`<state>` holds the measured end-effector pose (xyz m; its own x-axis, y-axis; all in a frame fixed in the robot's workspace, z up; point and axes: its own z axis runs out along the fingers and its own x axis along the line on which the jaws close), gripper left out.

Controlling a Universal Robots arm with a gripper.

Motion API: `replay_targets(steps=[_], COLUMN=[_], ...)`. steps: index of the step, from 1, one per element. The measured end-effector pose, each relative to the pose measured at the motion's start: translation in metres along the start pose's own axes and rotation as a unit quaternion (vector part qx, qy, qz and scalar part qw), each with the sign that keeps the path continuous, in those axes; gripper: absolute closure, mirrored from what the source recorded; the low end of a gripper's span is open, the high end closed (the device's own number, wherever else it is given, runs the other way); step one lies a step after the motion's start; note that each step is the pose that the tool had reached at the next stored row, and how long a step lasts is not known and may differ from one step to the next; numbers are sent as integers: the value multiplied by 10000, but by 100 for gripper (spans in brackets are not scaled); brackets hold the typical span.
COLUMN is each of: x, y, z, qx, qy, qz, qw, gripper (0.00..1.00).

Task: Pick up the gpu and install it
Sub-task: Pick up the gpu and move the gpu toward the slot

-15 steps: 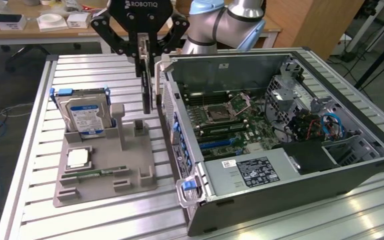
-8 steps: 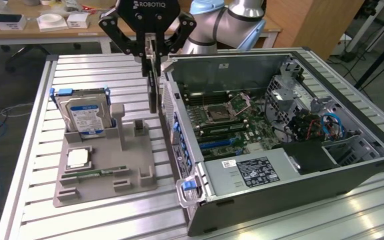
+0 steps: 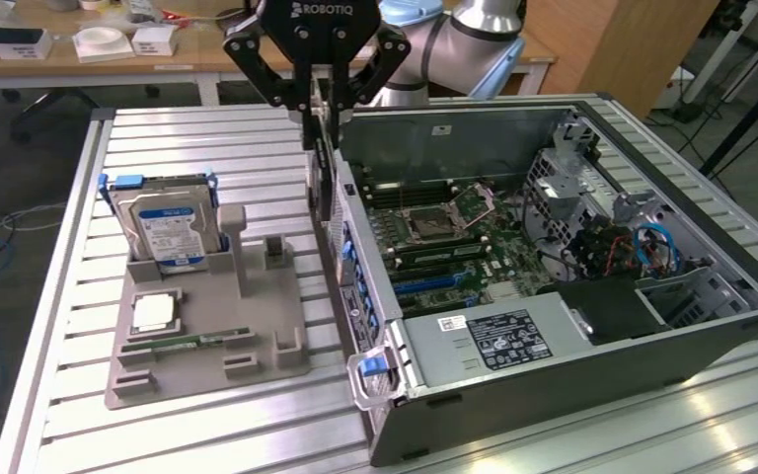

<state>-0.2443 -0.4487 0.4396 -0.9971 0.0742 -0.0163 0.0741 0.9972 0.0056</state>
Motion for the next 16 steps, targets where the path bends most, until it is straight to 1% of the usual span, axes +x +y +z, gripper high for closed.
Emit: replay_targets(steps=[3,9,16], x=[-56,-210,-326], y=[5,16,25], z=[1,3,6], qx=[0,0,0], qy=[0,0,0], qz=[-1,-5,-6], qw=[10000,10000,10000], gripper=[74,74,74])
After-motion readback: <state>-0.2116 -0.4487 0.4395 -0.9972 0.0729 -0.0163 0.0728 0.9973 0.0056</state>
